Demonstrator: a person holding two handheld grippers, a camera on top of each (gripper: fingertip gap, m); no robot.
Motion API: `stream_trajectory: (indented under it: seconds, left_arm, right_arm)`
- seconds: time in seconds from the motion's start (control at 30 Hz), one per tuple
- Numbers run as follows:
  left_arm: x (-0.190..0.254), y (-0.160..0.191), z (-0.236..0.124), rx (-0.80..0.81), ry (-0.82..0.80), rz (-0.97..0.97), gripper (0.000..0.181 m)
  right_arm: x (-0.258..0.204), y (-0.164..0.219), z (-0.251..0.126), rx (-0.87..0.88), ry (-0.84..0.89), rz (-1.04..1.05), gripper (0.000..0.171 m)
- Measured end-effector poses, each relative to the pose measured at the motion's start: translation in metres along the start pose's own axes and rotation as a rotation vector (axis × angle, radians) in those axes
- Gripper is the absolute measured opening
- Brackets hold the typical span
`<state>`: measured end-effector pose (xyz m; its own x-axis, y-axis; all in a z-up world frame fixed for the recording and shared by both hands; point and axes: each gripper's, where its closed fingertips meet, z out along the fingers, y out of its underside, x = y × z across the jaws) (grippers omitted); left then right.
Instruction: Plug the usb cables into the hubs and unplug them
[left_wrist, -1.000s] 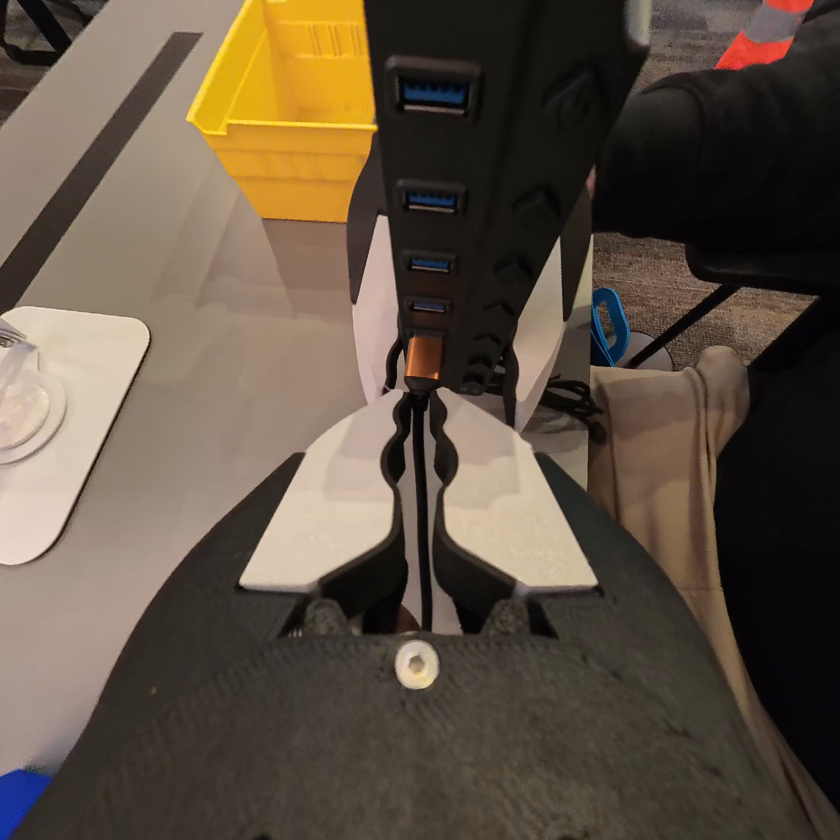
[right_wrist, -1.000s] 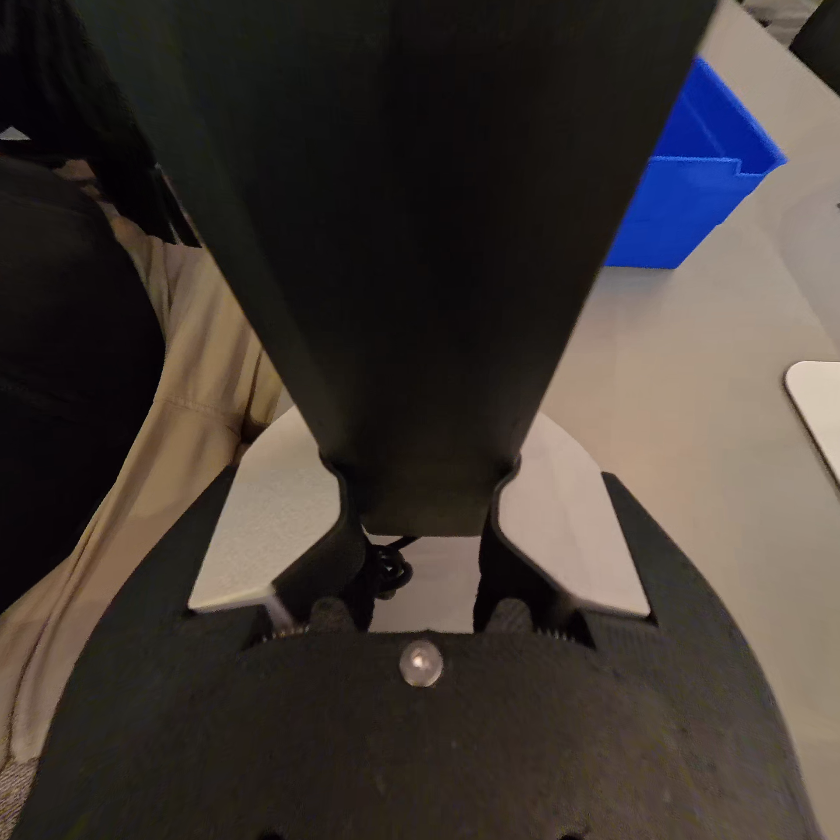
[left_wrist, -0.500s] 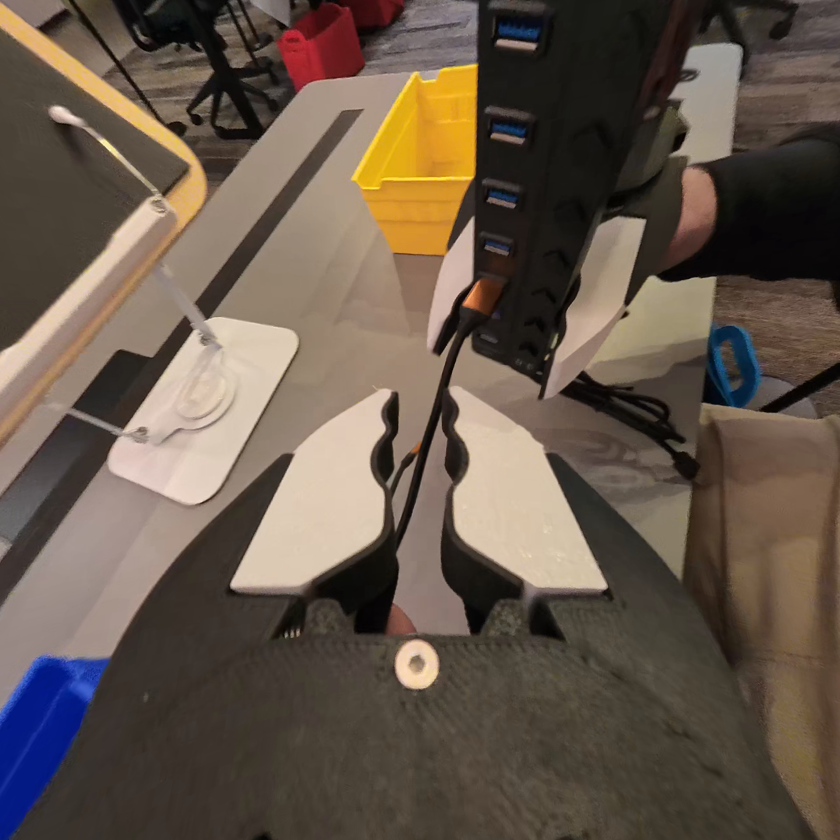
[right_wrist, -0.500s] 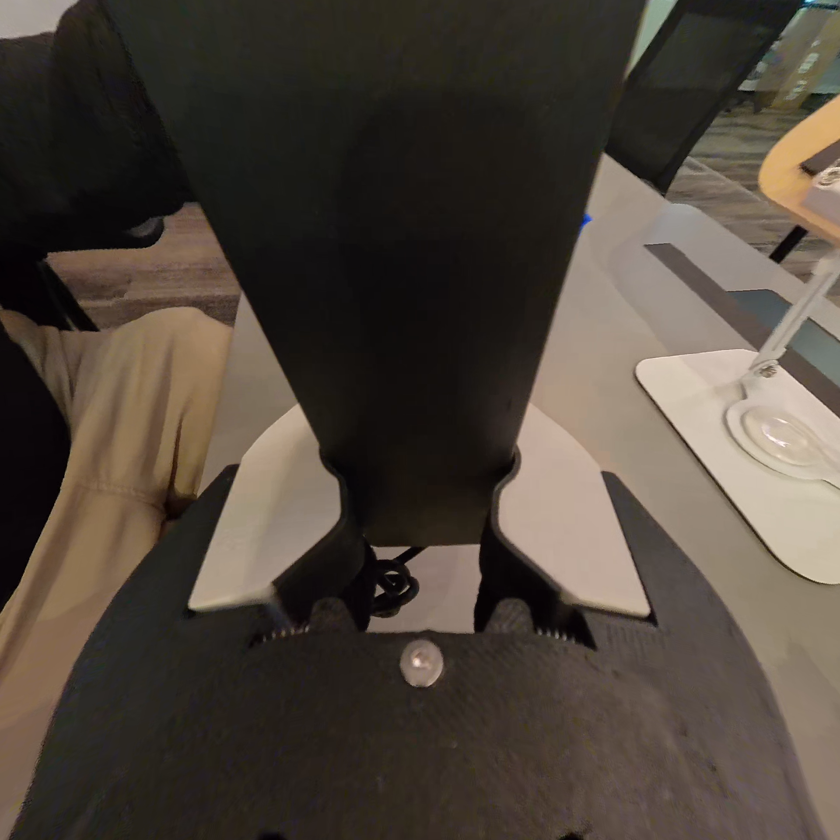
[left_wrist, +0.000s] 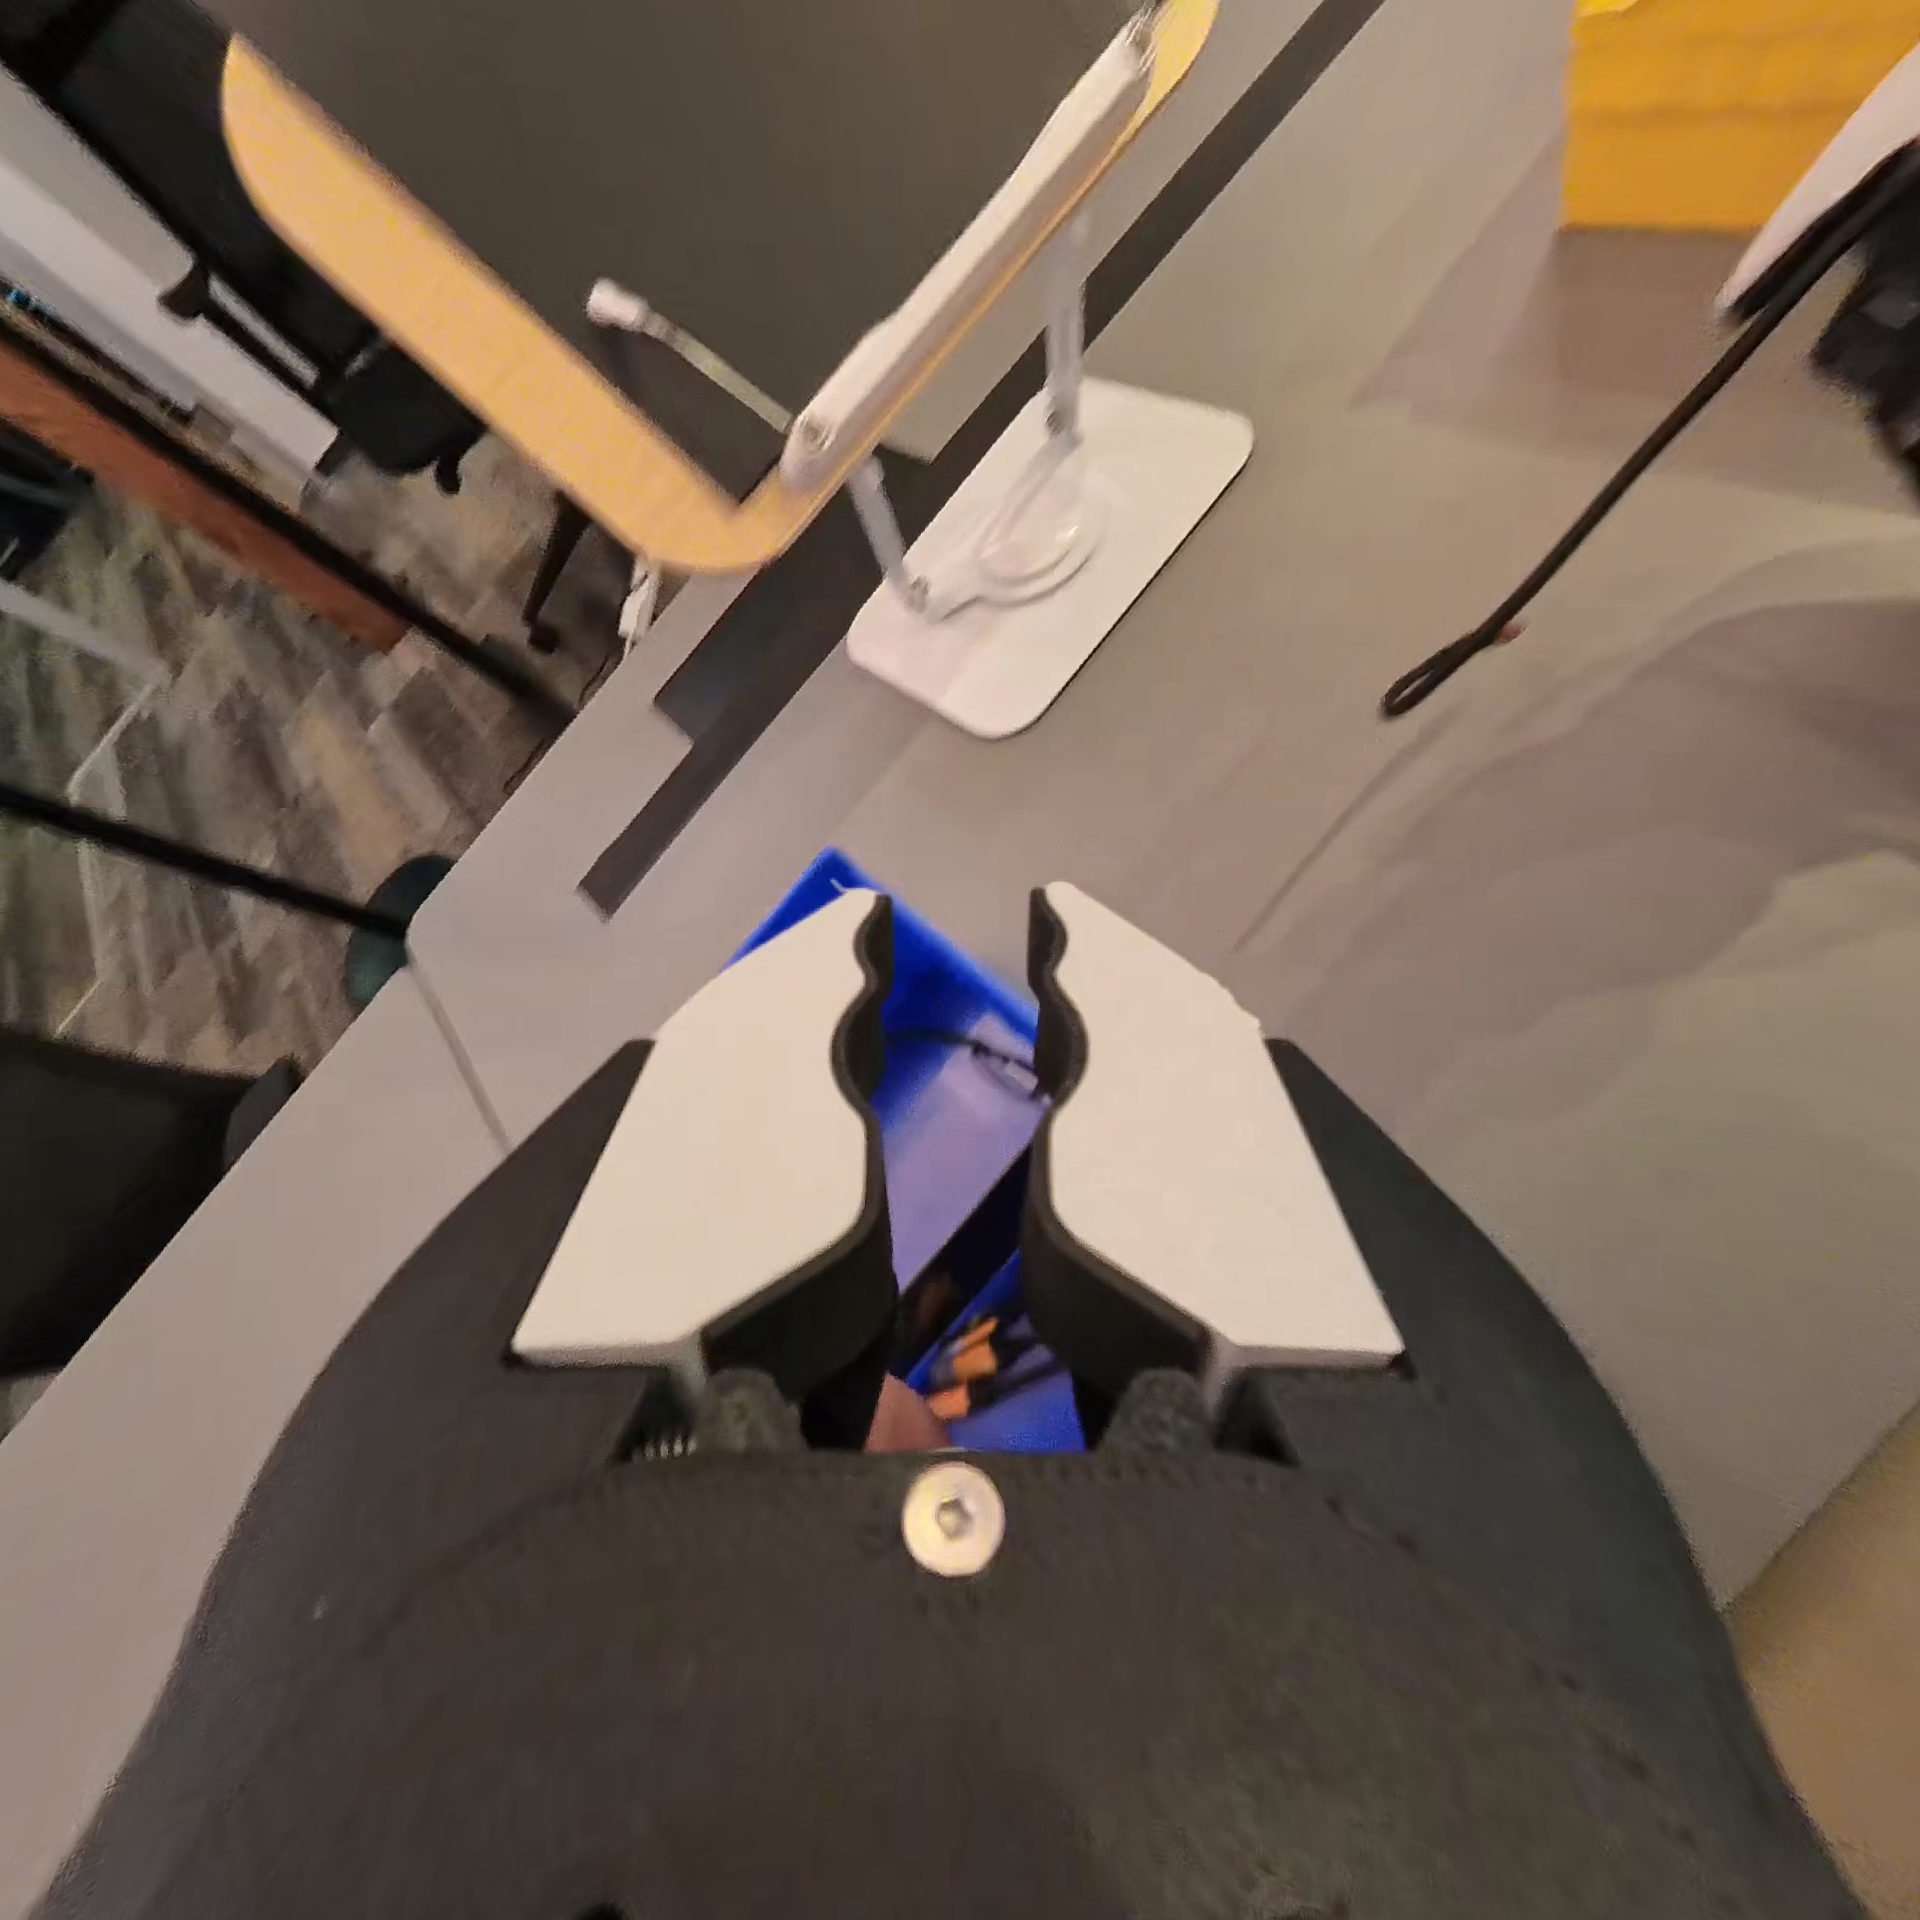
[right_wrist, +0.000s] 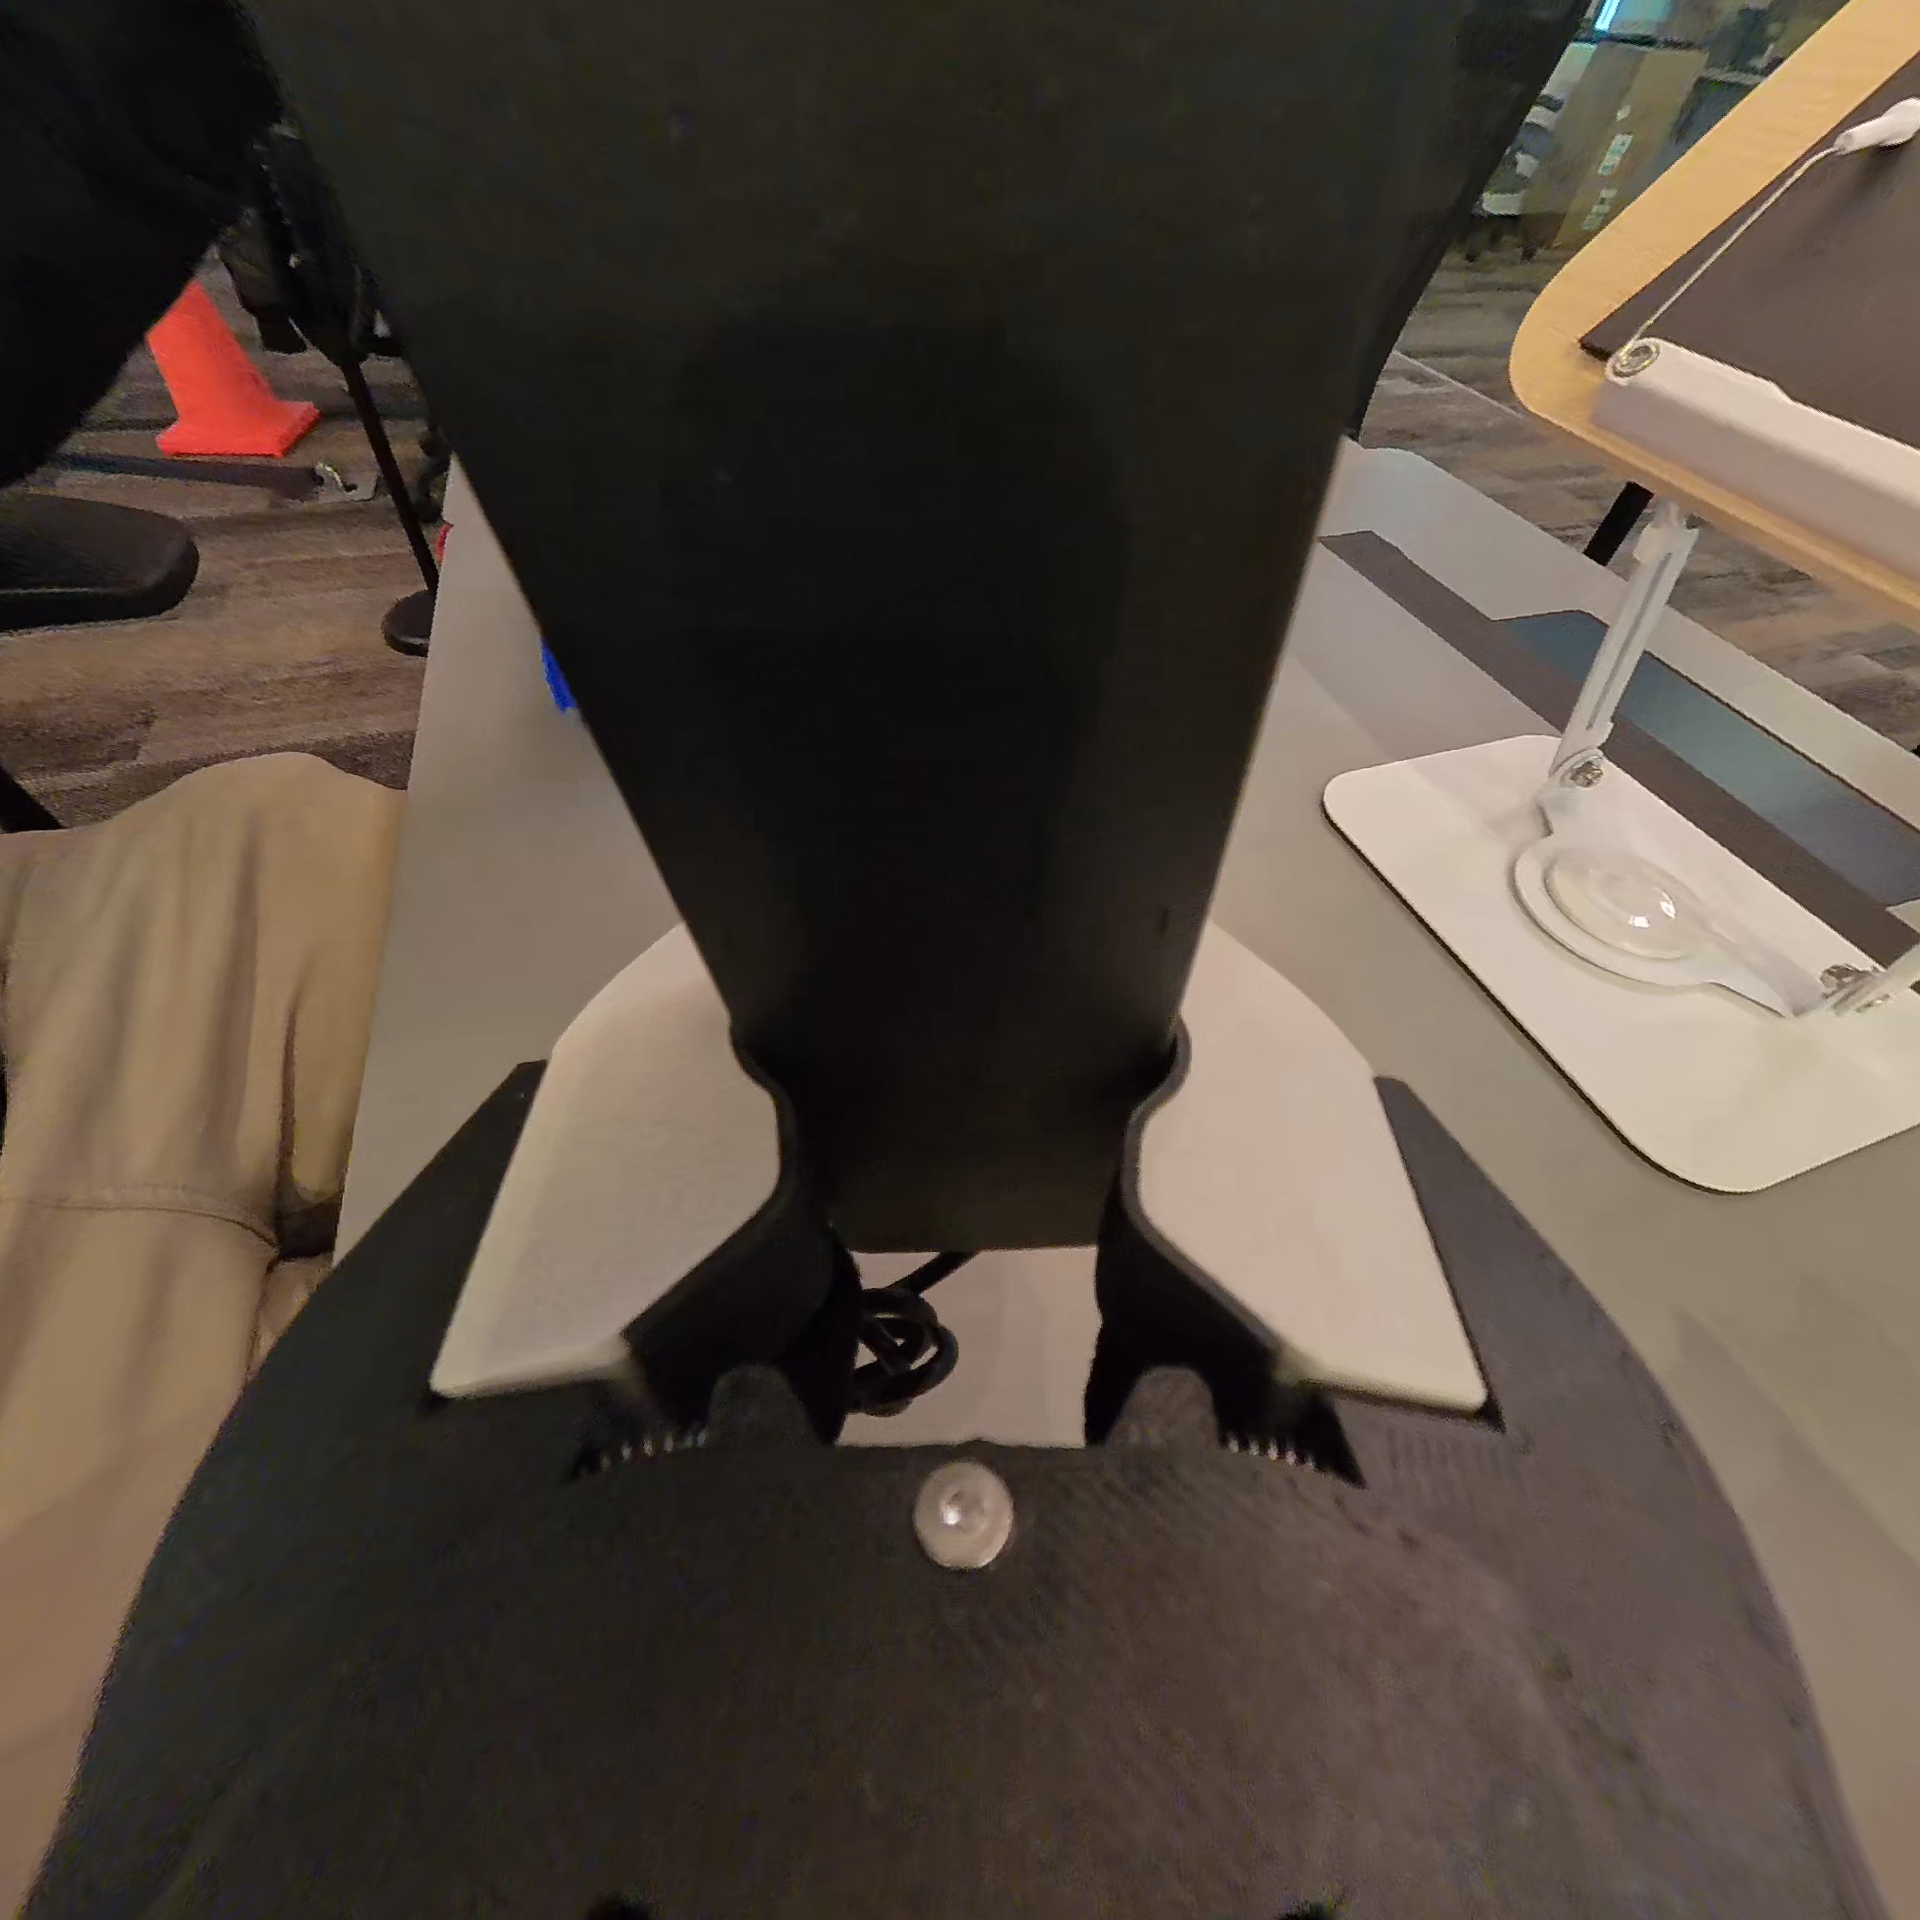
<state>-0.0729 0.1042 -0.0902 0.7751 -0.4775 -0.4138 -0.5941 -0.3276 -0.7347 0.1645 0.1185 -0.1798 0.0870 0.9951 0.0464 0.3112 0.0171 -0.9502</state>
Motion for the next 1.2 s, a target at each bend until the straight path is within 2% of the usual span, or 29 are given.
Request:
stream_trajectory:
  seconds: [0.03, 0.17, 0.27, 0.4, 0.5, 0.57, 0.87, 0.9, 1.2]
  left_arm:
    - [-0.006, 0.011, -0.002, -0.039, -0.021, 0.0, 0.024]
    - [-0.019, 0.058, -0.002, -0.207, -0.056, 0.001, 0.025]
    - [-0.015, 0.096, -0.001, -0.328, -0.018, -0.101, 0.027]
    - [-0.007, 0.157, -0.006, -0.515, -0.018, -0.233, 0.044]
    - [0.01, 0.197, -0.012, -0.636, 0.002, -0.338, 0.043]
    - [0.017, 0.217, -0.016, -0.704, -0.008, -0.38, 0.037]
    - [0.044, 0.265, -0.005, -0.895, 0.029, -0.5, 0.035]
    - [0.045, 0.265, -0.003, -0.898, 0.038, -0.522, 0.03]
    - [0.04, 0.274, -0.006, -0.954, 0.03, -0.606, 0.04]
  right_arm:
    - [0.001, 0.0, 0.0, 0.0, 0.006, 0.0, 0.065]
    - [0.004, -0.002, -0.002, 0.009, 0.019, 0.003, 0.065]
    - [0.005, 0.0, -0.002, 0.001, 0.025, 0.005, 0.065]
    - [0.006, 0.003, -0.001, -0.007, 0.025, 0.011, 0.065]
    - [0.006, 0.005, 0.001, -0.012, 0.021, 0.016, 0.065]
    - [0.005, 0.005, 0.002, -0.012, 0.017, 0.019, 0.065]
    - [0.005, 0.001, 0.0, -0.005, 0.02, 0.012, 0.065]
    - [0.005, 0.001, 0.0, -0.004, 0.02, 0.012, 0.065]
    - [0.004, -0.001, 0.0, 0.004, 0.016, 0.012, 0.065]
